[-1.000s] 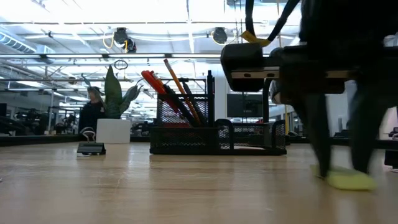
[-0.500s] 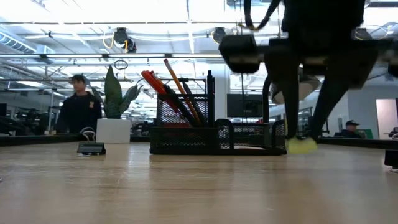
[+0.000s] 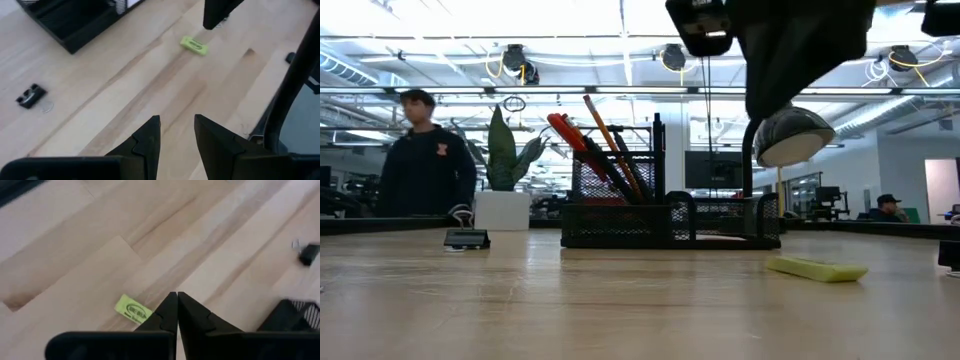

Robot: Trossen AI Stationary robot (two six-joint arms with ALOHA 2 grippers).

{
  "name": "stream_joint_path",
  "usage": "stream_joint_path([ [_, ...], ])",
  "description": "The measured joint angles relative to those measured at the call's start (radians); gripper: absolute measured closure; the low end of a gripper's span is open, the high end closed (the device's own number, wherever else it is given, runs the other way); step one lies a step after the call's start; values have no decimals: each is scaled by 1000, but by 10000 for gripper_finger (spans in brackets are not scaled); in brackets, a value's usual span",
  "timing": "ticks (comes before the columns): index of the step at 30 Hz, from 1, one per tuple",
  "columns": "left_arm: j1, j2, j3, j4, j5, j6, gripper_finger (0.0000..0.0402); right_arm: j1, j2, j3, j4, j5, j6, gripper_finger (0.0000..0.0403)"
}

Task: Pick and place office supplies into organizer
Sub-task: Put the green eraser into the desk organizer

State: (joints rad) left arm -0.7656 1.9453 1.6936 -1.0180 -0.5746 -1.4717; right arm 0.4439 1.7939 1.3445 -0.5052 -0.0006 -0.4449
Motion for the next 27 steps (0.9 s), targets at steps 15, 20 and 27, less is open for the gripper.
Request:
stream_joint_path([
  [15,-61,0,0,-162,-1,-195,277,2,1,0,-8,71,205,400],
  [20,-107,0,0,-294,0,-324,277,21,1,35,-11,106,322,399],
  [27,-174,0,0,-457,3,-469,277,24,0,148,8,107,535,399],
])
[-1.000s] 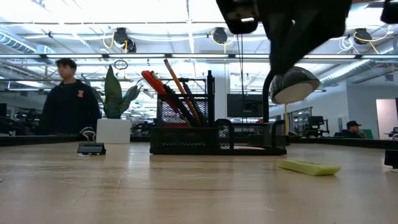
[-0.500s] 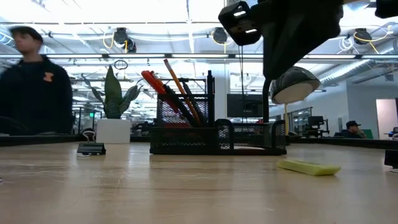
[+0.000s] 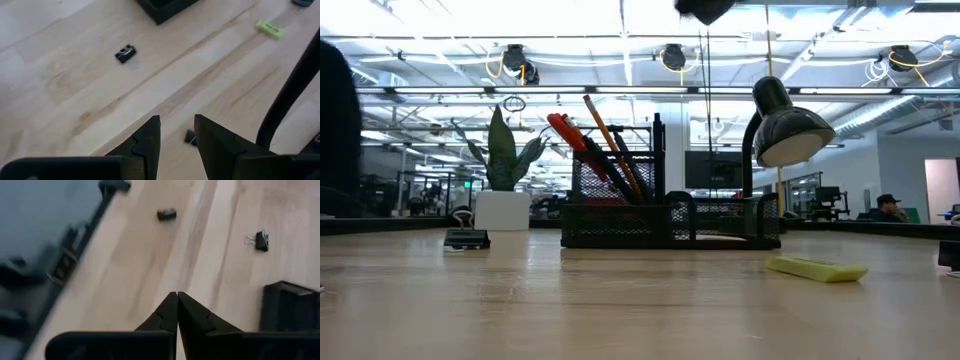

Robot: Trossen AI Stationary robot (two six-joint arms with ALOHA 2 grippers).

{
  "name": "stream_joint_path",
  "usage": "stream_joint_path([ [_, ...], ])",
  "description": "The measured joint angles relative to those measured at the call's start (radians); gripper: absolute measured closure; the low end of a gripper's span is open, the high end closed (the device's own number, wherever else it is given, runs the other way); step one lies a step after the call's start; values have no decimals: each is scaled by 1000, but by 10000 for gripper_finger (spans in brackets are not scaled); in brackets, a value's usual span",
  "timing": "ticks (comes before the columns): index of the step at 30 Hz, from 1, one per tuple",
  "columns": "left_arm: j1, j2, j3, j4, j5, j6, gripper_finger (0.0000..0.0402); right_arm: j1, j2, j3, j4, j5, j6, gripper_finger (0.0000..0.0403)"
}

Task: Pick and place office supplies into organizer
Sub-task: Put the green eraser into the desk organizer

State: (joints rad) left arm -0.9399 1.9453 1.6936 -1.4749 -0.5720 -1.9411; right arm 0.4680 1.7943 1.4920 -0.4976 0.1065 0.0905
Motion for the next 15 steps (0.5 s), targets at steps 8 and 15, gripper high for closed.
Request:
stream_joint_path([
  [8,-54,0,0,-43,39,-51,277,0,0,47,-34,-42,501,399],
  [15,-71,0,0,-43,40,-52,277,13,5,46,-179,-58,919,398],
])
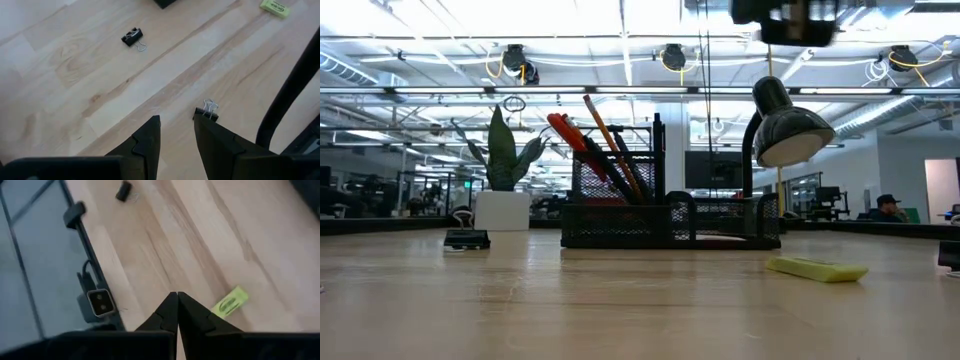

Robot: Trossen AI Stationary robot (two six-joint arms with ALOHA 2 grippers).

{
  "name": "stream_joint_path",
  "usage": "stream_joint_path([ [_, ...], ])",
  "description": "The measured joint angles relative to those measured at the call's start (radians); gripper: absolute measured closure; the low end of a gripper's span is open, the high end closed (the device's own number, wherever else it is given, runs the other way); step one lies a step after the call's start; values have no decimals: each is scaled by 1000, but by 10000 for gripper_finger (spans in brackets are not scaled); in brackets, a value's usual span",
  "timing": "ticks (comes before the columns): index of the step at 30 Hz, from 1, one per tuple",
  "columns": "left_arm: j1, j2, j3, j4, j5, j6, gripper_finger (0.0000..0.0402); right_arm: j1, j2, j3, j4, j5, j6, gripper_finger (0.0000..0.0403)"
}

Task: Pick and place office supplies into organizer
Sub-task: Put the green eraser into the desk organizer

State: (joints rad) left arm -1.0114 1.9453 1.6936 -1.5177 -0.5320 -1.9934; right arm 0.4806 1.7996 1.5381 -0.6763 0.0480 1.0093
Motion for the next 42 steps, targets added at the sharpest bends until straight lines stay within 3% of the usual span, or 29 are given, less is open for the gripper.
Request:
stream_joint_path([
  [6,0,0,0,4,0,33,277,15,3,-74,14,2,243,398],
  [15,0,0,0,3,-9,82,277,48,3,-272,250,-58,453,394],
  [24,0,0,0,2,-47,149,277,34,4,-392,569,-79,584,334],
  [33,-8,0,0,-17,-45,197,277,23,4,-477,743,-78,571,319],
  [42,-27,0,0,-53,21,178,277,9,4,-512,1065,-9,267,332],
])
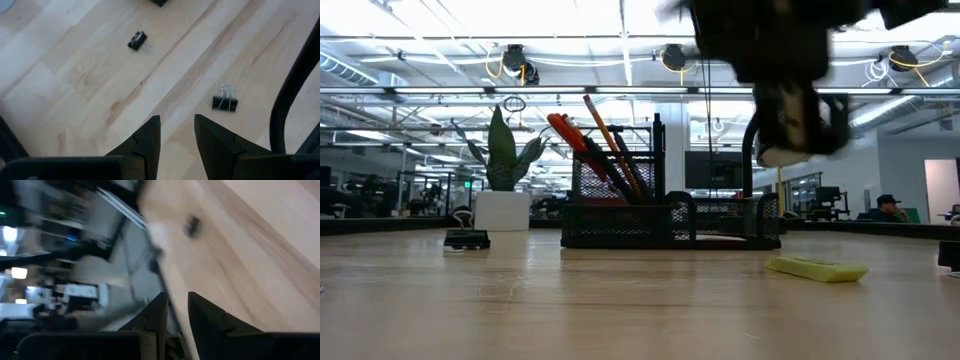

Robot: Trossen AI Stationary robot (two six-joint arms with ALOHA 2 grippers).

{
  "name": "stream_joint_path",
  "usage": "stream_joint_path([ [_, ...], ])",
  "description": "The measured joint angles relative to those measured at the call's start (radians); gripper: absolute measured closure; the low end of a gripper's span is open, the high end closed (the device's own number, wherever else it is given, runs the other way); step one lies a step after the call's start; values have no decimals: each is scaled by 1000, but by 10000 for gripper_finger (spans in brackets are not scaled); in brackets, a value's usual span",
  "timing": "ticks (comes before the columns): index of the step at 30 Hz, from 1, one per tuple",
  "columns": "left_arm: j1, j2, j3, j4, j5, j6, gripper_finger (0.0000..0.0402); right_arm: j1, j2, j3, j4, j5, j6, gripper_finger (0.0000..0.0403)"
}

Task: Pick and place office supplies into organizer
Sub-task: Put the green eraser into the desk organizer

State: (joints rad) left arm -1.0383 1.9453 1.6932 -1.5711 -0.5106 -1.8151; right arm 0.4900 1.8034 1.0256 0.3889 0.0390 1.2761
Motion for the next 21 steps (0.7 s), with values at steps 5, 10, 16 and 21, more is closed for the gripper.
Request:
stream_joint_path([
  [5,-18,0,0,0,22,43,277,-4,-1,1,132,68,-72,342],
  [10,-43,0,0,0,71,140,277,8,0,3,244,191,-155,350],
  [16,-104,0,-43,1,83,264,277,87,0,115,290,455,-398,353],
  [21,-172,0,-92,0,102,242,277,159,0,283,109,666,-543,353],
])
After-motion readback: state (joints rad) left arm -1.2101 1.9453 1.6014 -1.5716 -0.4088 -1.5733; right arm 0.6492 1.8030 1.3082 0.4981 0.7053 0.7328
